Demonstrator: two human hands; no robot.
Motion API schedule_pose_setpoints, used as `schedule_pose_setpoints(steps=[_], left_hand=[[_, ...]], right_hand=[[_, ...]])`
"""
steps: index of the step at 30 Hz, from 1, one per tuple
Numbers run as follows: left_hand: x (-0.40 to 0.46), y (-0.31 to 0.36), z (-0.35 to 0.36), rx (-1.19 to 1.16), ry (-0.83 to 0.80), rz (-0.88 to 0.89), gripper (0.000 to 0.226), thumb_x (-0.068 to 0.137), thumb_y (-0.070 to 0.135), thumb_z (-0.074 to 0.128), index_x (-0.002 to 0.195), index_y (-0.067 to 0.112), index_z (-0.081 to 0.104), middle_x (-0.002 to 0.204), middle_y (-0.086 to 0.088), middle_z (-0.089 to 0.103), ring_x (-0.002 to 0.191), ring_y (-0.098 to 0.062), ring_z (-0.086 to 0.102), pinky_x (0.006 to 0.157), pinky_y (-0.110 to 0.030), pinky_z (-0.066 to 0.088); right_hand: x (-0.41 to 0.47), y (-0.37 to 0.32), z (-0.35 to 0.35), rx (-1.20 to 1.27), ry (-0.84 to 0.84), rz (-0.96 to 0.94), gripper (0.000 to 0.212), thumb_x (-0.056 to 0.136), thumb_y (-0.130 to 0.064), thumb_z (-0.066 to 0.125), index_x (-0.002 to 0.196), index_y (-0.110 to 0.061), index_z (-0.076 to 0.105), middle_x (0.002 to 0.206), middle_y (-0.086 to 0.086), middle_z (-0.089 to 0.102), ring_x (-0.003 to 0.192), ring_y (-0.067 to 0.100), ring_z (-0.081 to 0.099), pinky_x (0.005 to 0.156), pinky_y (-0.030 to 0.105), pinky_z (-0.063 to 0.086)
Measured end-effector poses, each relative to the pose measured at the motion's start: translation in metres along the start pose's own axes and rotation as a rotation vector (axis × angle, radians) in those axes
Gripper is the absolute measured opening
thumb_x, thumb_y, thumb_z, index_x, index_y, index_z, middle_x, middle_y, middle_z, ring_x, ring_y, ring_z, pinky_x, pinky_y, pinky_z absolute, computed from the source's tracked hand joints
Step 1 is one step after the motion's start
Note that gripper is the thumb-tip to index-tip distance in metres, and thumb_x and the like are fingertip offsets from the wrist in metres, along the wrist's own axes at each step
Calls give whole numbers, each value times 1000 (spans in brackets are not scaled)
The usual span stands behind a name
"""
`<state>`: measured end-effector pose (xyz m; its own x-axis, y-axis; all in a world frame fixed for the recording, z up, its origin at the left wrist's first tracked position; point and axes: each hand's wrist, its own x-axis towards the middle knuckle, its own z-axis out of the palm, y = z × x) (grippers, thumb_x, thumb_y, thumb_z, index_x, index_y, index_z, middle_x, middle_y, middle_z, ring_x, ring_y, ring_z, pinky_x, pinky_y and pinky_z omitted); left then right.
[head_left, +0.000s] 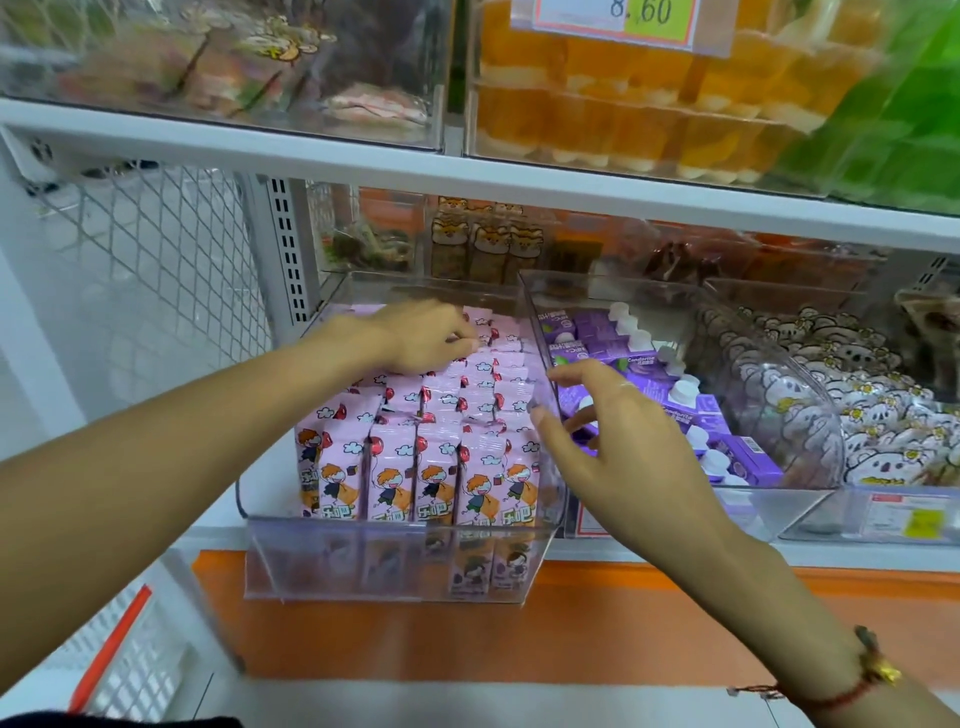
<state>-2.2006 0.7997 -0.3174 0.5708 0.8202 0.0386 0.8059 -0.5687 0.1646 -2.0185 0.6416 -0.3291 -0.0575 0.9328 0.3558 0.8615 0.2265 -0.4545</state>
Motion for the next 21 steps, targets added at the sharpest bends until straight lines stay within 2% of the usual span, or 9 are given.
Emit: schedule_pose_setpoints(steps=[2, 3, 6, 9, 12, 15, 17, 19, 21], left_hand=[[-2, 2, -2, 3, 68, 9, 35, 98, 43, 46, 121, 23, 63, 111, -1, 64, 96, -19, 59, 82, -33, 47], [-3, 2, -3, 14, 116, 20, 38, 95, 46, 50, 123, 24, 62, 122, 1, 64, 105, -19, 59, 86, -34, 48], [-4, 7, -3, 67, 142, 10, 31, 89, 45, 60, 109, 22, 68, 122, 2, 64, 103, -19, 60, 77, -29, 44], [-4, 13, 0, -9, 155, -46, 25, 88, 36, 65, 106, 18, 69, 125, 0, 64, 113, -20, 58, 85, -31, 45], [-7, 17, -3, -244, 253, -96, 17, 91, 24, 64, 105, 15, 66, 128, -4, 61, 118, -23, 56, 100, -40, 45], [-18, 24, -16, -720, 451, -183, 21, 94, 19, 58, 111, 6, 59, 114, -8, 62, 108, -22, 57, 98, -35, 46], [-32, 31, -22, -968, 580, -233, 13, 95, 16, 57, 105, 9, 58, 103, -4, 62, 104, -20, 58, 95, -31, 47], [-52, 40, -19, -1046, 729, -245, 6, 95, 14, 56, 101, 13, 57, 96, 2, 62, 99, -18, 60, 91, -28, 51], [-76, 50, -13, -999, 901, -199, 4, 94, 14, 59, 97, 16, 58, 94, 7, 63, 93, -14, 61, 85, -25, 51]], right_hand=[[0, 0, 0, -3, -5, 0, 37, 92, -45, 52, 126, -32, 46, 113, -3, 61, 91, 21, 62, 78, 43, 52], [0, 0, -1, -2, -5, 0, 37, 92, -45, 52, 127, -32, 46, 113, -3, 61, 90, 20, 62, 77, 43, 52], [-1, 0, -1, 0, -6, -2, 38, 92, -45, 52, 127, -32, 46, 115, -3, 61, 89, 19, 62, 77, 43, 52], [-2, 1, 0, -1, -6, -2, 39, 92, -46, 52, 127, -33, 45, 115, -4, 61, 86, 17, 63, 76, 43, 52], [-2, 2, 0, 1, 3, -19, 39, 91, -48, 51, 127, -33, 45, 115, -6, 60, 82, 15, 63, 75, 43, 53], [-1, 4, 1, 4, 7, -33, 40, 91, -50, 48, 126, -32, 46, 119, -8, 59, 84, 14, 62, 75, 42, 53], [0, 4, 1, 11, 23, -32, 40, 91, -51, 46, 124, -30, 49, 121, -8, 58, 92, 14, 61, 78, 39, 51], [3, 1, -1, 33, 86, -43, 39, 90, -49, 47, 123, -27, 52, 123, -7, 58, 105, 15, 56, 82, 34, 46], [5, -6, -4, 95, 168, -92, 37, 92, -45, 48, 122, -23, 55, 124, -6, 58, 113, 14, 52, 85, 25, 38]])
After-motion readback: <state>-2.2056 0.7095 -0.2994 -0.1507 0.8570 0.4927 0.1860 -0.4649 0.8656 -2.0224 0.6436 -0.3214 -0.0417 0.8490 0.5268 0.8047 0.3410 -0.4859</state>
